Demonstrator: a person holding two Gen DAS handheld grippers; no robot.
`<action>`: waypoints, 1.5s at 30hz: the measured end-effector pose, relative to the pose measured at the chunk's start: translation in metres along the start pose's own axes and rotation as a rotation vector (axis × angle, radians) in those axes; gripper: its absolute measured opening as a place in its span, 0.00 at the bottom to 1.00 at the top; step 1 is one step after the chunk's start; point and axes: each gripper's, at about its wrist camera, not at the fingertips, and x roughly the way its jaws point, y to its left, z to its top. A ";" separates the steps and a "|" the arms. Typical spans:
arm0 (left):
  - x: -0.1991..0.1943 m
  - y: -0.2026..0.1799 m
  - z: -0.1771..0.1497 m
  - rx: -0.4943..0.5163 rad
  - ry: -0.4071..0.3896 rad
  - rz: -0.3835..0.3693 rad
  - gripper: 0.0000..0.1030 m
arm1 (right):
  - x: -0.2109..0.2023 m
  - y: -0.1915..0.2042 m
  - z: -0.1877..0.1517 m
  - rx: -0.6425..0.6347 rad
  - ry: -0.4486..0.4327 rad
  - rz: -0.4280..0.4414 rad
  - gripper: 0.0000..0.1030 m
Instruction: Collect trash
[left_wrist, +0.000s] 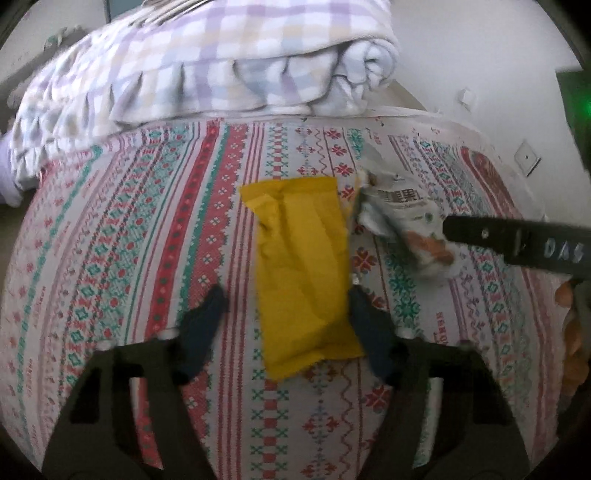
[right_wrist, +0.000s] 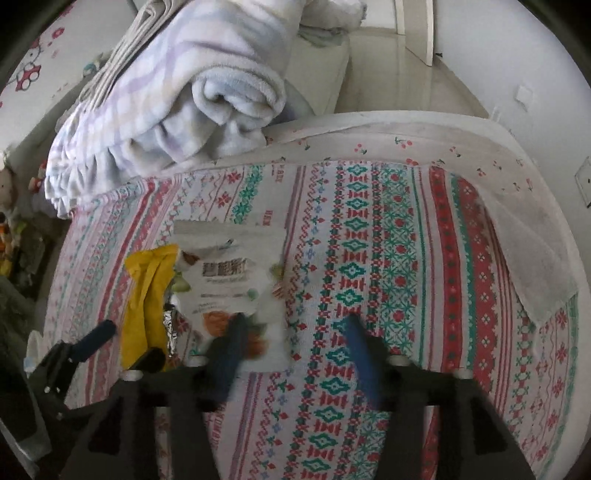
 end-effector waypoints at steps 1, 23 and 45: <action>-0.001 0.004 0.000 0.005 -0.004 -0.006 0.48 | -0.001 0.000 0.000 0.002 -0.005 -0.001 0.61; -0.029 0.044 -0.020 -0.079 0.004 -0.025 0.22 | 0.013 0.047 -0.017 -0.216 -0.018 -0.091 0.51; -0.107 0.135 -0.049 -0.236 0.026 0.042 0.22 | -0.015 0.083 -0.032 -0.226 0.014 -0.027 0.01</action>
